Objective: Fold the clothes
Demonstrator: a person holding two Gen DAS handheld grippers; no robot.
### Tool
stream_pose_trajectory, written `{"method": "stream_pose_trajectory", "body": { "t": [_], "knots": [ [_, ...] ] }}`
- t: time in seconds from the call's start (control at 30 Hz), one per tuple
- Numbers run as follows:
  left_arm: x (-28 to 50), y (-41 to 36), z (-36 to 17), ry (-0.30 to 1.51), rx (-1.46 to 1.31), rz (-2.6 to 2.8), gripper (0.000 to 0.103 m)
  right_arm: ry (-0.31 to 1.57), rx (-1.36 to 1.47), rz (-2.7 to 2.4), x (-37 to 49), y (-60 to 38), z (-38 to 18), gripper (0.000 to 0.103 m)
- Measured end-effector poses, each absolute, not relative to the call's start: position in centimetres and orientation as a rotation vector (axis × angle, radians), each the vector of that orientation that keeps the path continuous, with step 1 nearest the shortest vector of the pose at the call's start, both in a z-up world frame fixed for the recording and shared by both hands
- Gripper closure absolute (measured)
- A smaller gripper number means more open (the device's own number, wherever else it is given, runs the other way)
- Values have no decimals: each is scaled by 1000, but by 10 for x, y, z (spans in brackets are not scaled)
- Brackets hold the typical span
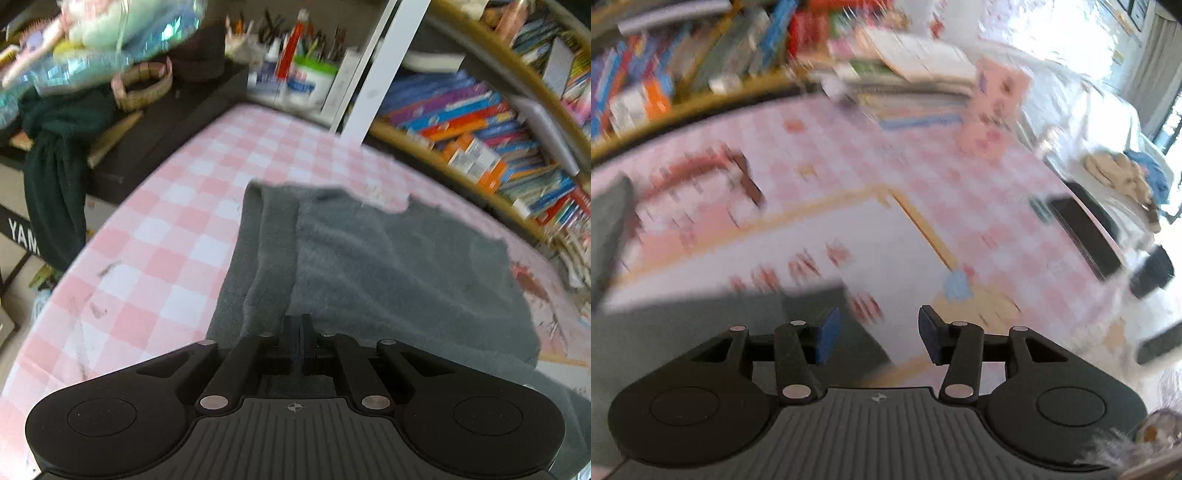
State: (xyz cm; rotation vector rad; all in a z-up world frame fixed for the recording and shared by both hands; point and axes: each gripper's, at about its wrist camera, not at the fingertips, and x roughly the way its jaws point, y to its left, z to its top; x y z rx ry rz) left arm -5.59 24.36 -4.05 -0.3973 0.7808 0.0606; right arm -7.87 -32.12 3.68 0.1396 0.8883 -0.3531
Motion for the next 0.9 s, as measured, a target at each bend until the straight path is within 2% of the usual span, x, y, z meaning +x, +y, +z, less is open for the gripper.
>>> {"method": "stream_pose_trajectory", "body": {
  "t": [0.1,0.33,0.63,0.73,0.83,0.9],
  "knots": [
    [-56,237,-36,770,-419,37,95,879,188,-192,-41,-295,36,52],
    [-59,225,-54,854,-417,83,95,931,214,122,57,-211,14,52],
    [-61,221,-54,875,-399,106,95,997,198,267,128,-130,-17,54],
    [-61,219,-54,874,-394,113,95,1007,216,286,129,-122,-26,66],
    [-62,219,-54,872,-396,114,95,1010,250,322,127,-120,-27,90],
    [-61,220,-54,876,-398,109,95,983,267,332,124,-121,-19,94]
  ]
}}
